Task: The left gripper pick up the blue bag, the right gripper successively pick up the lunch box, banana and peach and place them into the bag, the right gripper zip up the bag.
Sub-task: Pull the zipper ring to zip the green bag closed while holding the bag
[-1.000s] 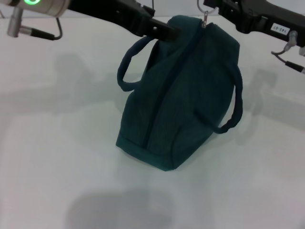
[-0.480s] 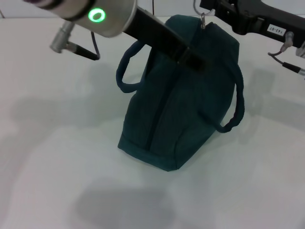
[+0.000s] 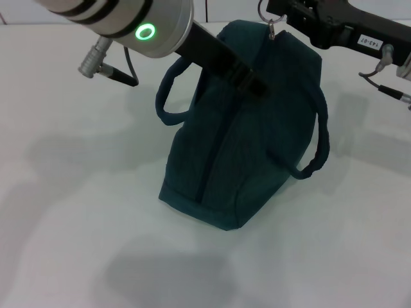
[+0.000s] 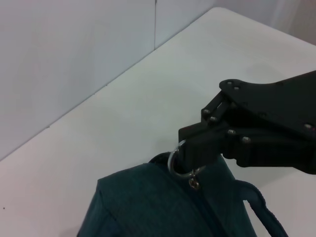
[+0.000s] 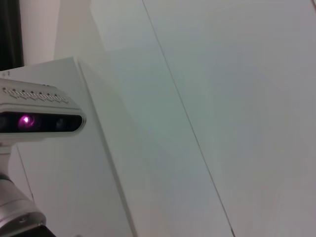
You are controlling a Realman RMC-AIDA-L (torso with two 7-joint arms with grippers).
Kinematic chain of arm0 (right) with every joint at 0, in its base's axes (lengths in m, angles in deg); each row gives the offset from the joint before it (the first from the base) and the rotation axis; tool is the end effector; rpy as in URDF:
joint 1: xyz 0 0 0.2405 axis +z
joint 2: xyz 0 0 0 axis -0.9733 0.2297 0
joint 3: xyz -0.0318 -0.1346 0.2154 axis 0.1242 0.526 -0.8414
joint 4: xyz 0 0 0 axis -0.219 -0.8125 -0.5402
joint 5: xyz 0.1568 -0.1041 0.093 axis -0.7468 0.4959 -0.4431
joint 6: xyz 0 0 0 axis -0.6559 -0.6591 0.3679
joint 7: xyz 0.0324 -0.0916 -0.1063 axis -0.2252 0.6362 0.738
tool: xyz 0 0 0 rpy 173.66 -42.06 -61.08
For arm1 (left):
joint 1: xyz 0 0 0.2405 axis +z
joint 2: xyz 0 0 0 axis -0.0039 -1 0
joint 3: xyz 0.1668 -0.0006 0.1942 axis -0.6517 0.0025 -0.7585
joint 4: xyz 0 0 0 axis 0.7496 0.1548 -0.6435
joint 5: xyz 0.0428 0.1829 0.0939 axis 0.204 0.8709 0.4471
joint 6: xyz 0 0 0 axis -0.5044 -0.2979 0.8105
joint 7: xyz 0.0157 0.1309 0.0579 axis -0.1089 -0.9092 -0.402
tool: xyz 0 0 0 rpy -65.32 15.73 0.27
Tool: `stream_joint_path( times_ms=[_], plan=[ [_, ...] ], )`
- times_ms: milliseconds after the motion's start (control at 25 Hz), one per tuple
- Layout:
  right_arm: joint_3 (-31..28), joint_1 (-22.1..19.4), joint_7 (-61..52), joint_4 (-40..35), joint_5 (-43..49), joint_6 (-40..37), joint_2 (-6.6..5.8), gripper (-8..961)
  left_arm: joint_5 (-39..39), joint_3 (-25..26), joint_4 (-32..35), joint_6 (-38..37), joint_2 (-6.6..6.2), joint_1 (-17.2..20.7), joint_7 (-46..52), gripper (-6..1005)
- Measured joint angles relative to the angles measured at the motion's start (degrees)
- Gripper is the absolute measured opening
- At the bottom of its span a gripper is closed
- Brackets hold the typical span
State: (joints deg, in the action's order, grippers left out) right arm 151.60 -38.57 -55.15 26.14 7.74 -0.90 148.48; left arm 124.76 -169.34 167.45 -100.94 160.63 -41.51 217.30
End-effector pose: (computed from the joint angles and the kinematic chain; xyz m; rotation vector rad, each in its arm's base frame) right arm 0.1599 0.3867 0.0143 -2.5191 0.5473 1.3161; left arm -0.0245 0.3228 0.0152 -2.6106 -0.7204 0.1208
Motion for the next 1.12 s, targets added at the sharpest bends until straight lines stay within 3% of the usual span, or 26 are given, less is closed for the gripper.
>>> stream_joint_path(
  times_ms=[240, 680, 880, 1000, 1120],
  plan=[
    [-0.02, 0.0, -0.33, 0.0, -0.03, 0.01, -0.04, 112, -3.86, 0.75, -1.23, 0.76, -0.07, 0.63, -0.42, 740],
    [0.14, 0.11, -0.61, 0.0, 0.03, -0.02, -0.03, 114, -2.6, 0.43, -0.97, 4.01, -0.17, 2.13, -3.95, 537],
    [0.16, 0.08, -0.68, 0.0, -0.03, -0.03, -0.02, 116, -2.31, 0.29, -0.97, 4.67, -0.2, 2.43, -3.98, 325],
    [0.16, 0.08, -0.7, 0.0, -0.04, -0.03, -0.02, 116, -2.27, 0.22, -1.3, 4.7, -0.24, 2.32, -3.99, 102],
    [0.16, 0.09, -0.7, 0.0, -0.04, -0.02, -0.02, 117, -2.23, 0.2, -1.45, 4.7, -0.25, 2.25, -4.09, 98]
  ],
)
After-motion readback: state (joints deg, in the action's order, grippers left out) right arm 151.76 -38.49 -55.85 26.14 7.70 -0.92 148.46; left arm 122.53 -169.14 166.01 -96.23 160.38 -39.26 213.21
